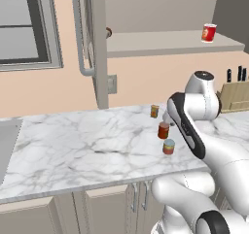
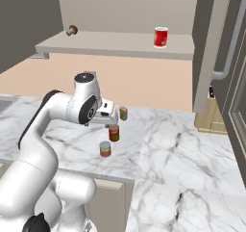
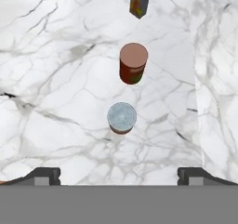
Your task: Pick the cans from the counter and place them in their designated side in the cabinet.
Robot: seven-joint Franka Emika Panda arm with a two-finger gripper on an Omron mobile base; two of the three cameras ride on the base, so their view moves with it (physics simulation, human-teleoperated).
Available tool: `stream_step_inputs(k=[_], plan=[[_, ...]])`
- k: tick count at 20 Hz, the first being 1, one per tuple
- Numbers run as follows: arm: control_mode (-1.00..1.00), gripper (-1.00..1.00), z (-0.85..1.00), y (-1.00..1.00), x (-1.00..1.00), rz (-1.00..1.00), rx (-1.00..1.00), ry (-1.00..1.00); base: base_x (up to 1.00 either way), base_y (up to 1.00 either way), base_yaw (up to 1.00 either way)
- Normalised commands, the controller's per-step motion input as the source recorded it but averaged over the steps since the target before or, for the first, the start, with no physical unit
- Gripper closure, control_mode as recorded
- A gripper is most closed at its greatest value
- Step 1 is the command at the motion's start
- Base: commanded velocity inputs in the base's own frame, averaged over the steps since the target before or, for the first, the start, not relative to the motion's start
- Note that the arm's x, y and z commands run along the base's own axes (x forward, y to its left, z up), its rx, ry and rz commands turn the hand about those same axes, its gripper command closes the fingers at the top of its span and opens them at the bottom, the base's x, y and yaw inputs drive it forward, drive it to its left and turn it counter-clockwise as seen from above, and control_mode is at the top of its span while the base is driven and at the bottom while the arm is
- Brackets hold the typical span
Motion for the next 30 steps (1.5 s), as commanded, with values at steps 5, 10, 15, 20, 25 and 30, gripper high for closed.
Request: stream_step_inputs(k=[5, 10, 15, 20, 25, 30], plan=[[-1.0, -1.0, -0.14, -0.01, 0.1, 0.02, 0.0, 0.0, 0.0, 0.0, 0.0], [-1.0, -1.0, -0.16, 0.0, 0.06, 0.02, 0.0, 0.0, 0.0, 0.0, 0.0], [-1.0, -1.0, -0.18, 0.0, 0.04, 0.02, 0.0, 0.0, 0.0, 0.0, 0.0], [-1.0, -1.0, -0.16, 0.0, 0.0, 0.01, 0.0, 0.0, 0.0, 0.0, 0.0], [-1.0, -1.0, -0.16, -0.01, 0.02, 0.01, 0.0, 0.0, 0.0, 0.0, 0.0], [-1.0, -1.0, -0.15, 0.0, 0.05, 0.02, 0.0, 0.0, 0.0, 0.0, 0.0]])
